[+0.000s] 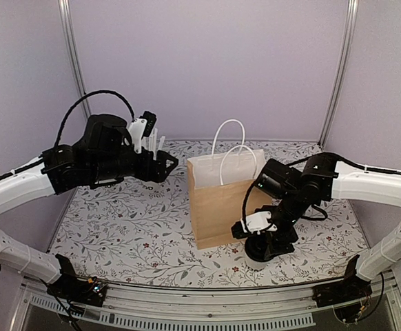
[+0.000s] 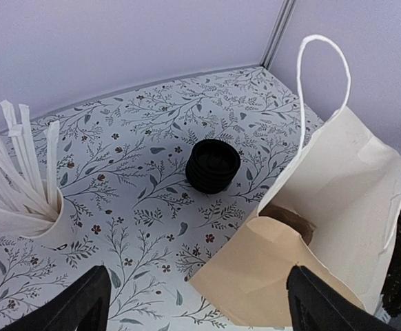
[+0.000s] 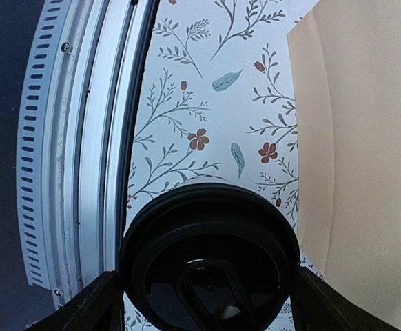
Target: Pack the takeout coffee
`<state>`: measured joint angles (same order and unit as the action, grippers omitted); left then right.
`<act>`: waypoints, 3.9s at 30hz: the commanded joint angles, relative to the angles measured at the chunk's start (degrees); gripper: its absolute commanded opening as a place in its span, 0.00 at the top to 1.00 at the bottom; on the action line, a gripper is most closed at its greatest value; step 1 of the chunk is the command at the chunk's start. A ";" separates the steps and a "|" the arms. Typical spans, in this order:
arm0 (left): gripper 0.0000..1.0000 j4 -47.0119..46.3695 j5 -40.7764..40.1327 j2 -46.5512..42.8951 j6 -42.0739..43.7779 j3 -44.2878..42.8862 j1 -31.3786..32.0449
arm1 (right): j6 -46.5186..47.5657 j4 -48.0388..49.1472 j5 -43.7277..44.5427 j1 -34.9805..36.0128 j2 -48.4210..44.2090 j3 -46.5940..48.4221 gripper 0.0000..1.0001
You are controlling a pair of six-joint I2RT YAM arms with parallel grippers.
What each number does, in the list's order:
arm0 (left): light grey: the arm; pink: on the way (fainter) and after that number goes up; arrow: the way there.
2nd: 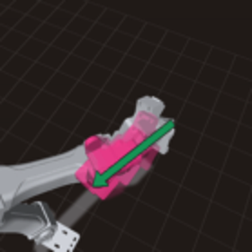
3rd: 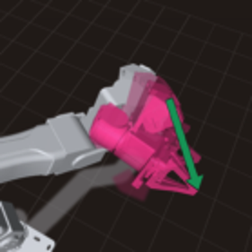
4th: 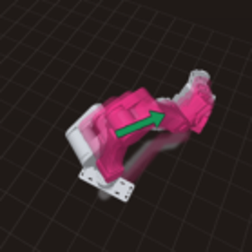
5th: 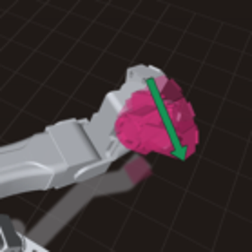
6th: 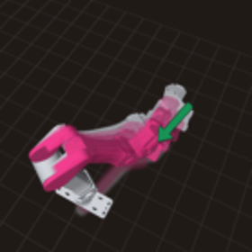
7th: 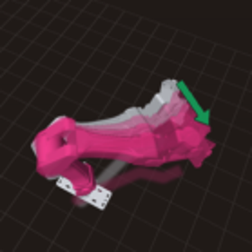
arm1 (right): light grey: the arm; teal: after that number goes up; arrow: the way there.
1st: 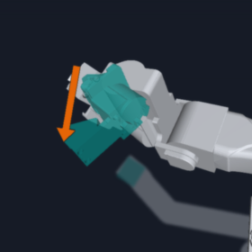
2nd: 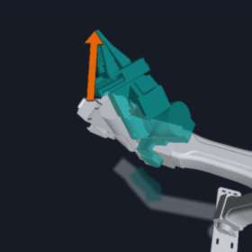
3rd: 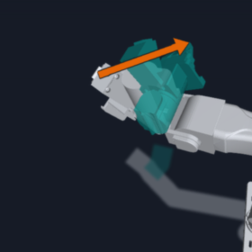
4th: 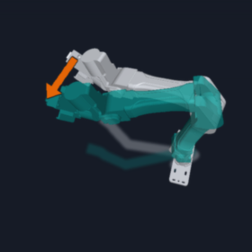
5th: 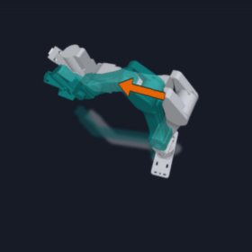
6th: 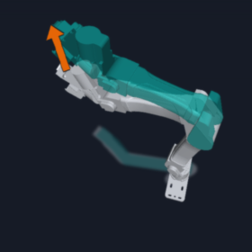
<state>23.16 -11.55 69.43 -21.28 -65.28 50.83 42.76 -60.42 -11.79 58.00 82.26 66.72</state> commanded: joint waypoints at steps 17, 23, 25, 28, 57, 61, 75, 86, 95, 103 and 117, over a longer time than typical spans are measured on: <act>0.09 -1.69 1.48 -1.02 -1.34 2.89 -0.73 | -1.03 0.43 3.99 1.94 2.04 -2.59 0.23; 0.09 -1.51 1.50 -0.16 -0.36 1.29 -0.73 | -0.72 0.73 4.29 1.94 1.53 -3.00 0.36; 0.09 -1.42 1.49 0.20 -0.17 0.77 -0.69 | -0.67 0.54 4.97 1.94 1.20 -3.01 0.39; 0.09 -1.00 1.62 1.05 0.27 -0.39 -0.73 | -0.29 0.14 6.41 1.94 0.14 -2.79 0.40; 0.35 12.29 20.23 30.29 21.18 -35.07 -0.73 | 21.13 -3.29 -2.42 -42.45 -15.99 -4.12 0.55; 0.36 12.17 21.31 30.23 21.19 -34.51 -0.72 | 22.40 -3.37 -3.79 -48.67 -12.38 5.35 0.56; 0.43 8.32 24.40 29.25 17.29 -30.92 -0.73 | 17.10 -2.62 -18.22 -36.01 -4.36 37.39 0.64; 0.43 3.83 24.50 26.90 14.96 -26.96 -0.69 | 17.74 -4.74 -11.82 -22.62 -3.48 35.37 0.69; 0.29 -2.20 20.03 18.43 15.03 -22.43 1.06 | 14.57 -4.87 -2.73 -16.57 0.57 30.97 0.73; 0.22 -12.88 11.72 7.59 14.52 -10.27 -0.50 | 14.98 -9.36 -3.04 -13.76 0.66 30.92 0.73; 0.22 -15.96 15.12 10.94 10.46 -3.75 -2.38 | 16.74 -14.32 -4.01 -9.67 0.13 30.44 0.71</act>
<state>9.76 2.83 78.91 -9.13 -70.15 49.69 59.66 -74.85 -15.66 46.59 82.85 97.84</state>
